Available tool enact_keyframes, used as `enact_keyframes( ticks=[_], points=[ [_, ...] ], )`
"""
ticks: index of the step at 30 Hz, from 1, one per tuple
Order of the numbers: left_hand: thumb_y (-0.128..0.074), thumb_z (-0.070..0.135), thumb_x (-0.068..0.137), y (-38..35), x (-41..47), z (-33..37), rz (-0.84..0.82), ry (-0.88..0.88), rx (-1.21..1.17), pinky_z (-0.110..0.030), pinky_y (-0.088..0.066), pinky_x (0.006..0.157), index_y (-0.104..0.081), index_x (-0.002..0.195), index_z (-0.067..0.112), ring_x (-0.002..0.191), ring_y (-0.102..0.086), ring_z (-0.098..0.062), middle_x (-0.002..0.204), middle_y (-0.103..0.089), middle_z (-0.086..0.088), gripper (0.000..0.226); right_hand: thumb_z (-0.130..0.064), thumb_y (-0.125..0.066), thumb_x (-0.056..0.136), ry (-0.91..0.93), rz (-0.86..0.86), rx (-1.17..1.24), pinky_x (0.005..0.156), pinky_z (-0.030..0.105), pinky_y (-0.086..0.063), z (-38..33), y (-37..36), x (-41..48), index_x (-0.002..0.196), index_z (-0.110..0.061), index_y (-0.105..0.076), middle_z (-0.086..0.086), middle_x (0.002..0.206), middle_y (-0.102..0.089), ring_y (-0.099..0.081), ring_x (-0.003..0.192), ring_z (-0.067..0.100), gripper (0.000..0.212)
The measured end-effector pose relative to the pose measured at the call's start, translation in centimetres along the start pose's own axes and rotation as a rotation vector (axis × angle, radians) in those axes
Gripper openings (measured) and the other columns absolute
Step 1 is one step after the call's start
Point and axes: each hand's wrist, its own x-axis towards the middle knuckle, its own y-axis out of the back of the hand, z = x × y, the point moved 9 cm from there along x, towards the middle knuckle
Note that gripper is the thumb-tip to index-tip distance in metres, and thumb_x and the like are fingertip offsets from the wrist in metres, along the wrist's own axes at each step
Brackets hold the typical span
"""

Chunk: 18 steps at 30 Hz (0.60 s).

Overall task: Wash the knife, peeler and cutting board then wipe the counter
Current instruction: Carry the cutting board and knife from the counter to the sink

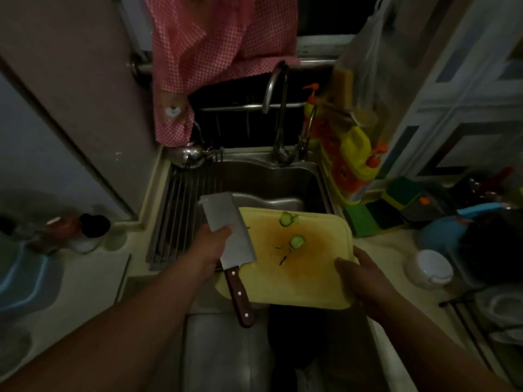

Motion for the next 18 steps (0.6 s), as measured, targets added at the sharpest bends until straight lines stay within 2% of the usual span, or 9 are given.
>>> enact_keyframes(
  ticks=[1, 3, 6, 9, 11, 13, 15, 18],
  points=[
    [-0.056, 0.011, 0.105, -0.4, 1.5, 0.6, 0.012, 0.001, 0.010, -0.033, -0.055, 0.073, -0.060, 0.129, 0.008, 0.094, -0.068, -0.026, 0.119, -0.069, -0.015, 0.025, -0.037, -0.063, 0.099, 0.021, -0.010, 0.005, 0.101, 0.059, -0.052, -1.3, -0.1, 1.7, 0.153, -0.037, -0.037, 0.005, 0.135, -0.056, -0.059, 0.118, 0.036, 0.060],
    [-0.056, 0.011, 0.105, -0.3, 4.7, 1.4, 0.033, -0.003, 0.000, -0.034, -0.055, 0.076, -0.057, 0.139, 0.009, 0.105, -0.067, -0.031, 0.129, -0.066, -0.015, 0.033, -0.031, -0.061, 0.101, 0.030, -0.021, -0.023, 0.102, 0.058, -0.052, -3.8, -0.7, 5.5, 0.153, -0.026, -0.041, 0.008, 0.128, -0.060, -0.061, 0.114, 0.036, 0.056],
    [-0.056, 0.012, 0.105, -0.1, 8.5, 2.6, 0.062, 0.009, 0.030, -0.035, -0.053, 0.083, -0.054, 0.142, 0.011, 0.112, -0.064, -0.030, 0.128, -0.063, -0.009, 0.036, -0.029, -0.058, 0.104, -0.054, 0.014, -0.031, 0.087, 0.048, -0.055, -5.4, -1.7, 9.6, 0.138, -0.010, -0.055, 0.017, 0.110, -0.066, -0.064, 0.096, 0.035, 0.040],
    [-0.059, 0.014, 0.104, -0.5, 12.6, 3.4, 0.045, 0.037, 0.065, -0.030, -0.056, 0.079, -0.058, 0.139, 0.007, 0.104, -0.069, -0.026, 0.131, -0.065, -0.010, 0.035, -0.028, -0.057, 0.104, -0.070, 0.108, 0.000, 0.086, 0.046, -0.052, -5.6, -2.3, 12.3, 0.136, -0.006, -0.058, 0.020, 0.116, -0.064, -0.062, 0.101, 0.036, 0.039],
    [-0.067, 0.022, 0.099, -1.1, 15.7, 3.4, 0.023, 0.058, 0.077, -0.032, -0.058, 0.080, -0.060, 0.139, 0.009, 0.100, -0.070, -0.024, 0.133, -0.067, -0.012, 0.042, -0.028, -0.058, 0.103, -0.097, 0.157, 0.034, 0.076, 0.043, -0.052, -5.3, -2.4, 13.7, 0.134, -0.007, -0.058, 0.020, 0.112, -0.063, -0.063, 0.099, 0.037, 0.037],
    [-0.067, 0.024, 0.099, -2.5, 17.5, 3.6, -0.034, 0.107, 0.058, -0.029, -0.060, 0.074, -0.061, 0.135, 0.011, 0.100, -0.070, -0.022, 0.125, -0.070, -0.010, 0.038, -0.031, -0.057, 0.103, -0.146, 0.204, 0.036, 0.068, 0.044, -0.055, -4.9, -2.5, 14.4, 0.132, -0.010, -0.057, 0.021, 0.113, -0.065, -0.066, 0.098, 0.041, 0.036],
    [-0.061, 0.019, 0.103, -3.6, 19.0, 3.9, -0.068, 0.130, 0.050, -0.025, -0.060, 0.067, -0.060, 0.132, 0.012, 0.095, -0.068, -0.019, 0.118, -0.070, -0.008, 0.030, -0.032, -0.056, 0.101, -0.185, 0.257, 0.033, 0.070, 0.048, -0.059, -4.4, -2.4, 15.0, 0.134, -0.012, -0.057, 0.021, 0.112, -0.067, -0.068, 0.095, 0.041, 0.038],
    [-0.060, 0.020, 0.103, -3.5, 21.1, 4.3, -0.082, 0.164, 0.083, -0.034, -0.057, 0.081, -0.058, 0.139, 0.005, 0.104, -0.068, -0.029, 0.131, -0.066, -0.015, 0.039, -0.019, -0.055, 0.097, -0.209, 0.335, 0.064, 0.061, 0.035, -0.053, -4.1, -2.7, 15.5, 0.129, 0.000, -0.058, 0.011, 0.091, -0.063, -0.062, 0.072, 0.025, 0.036]
  ],
)
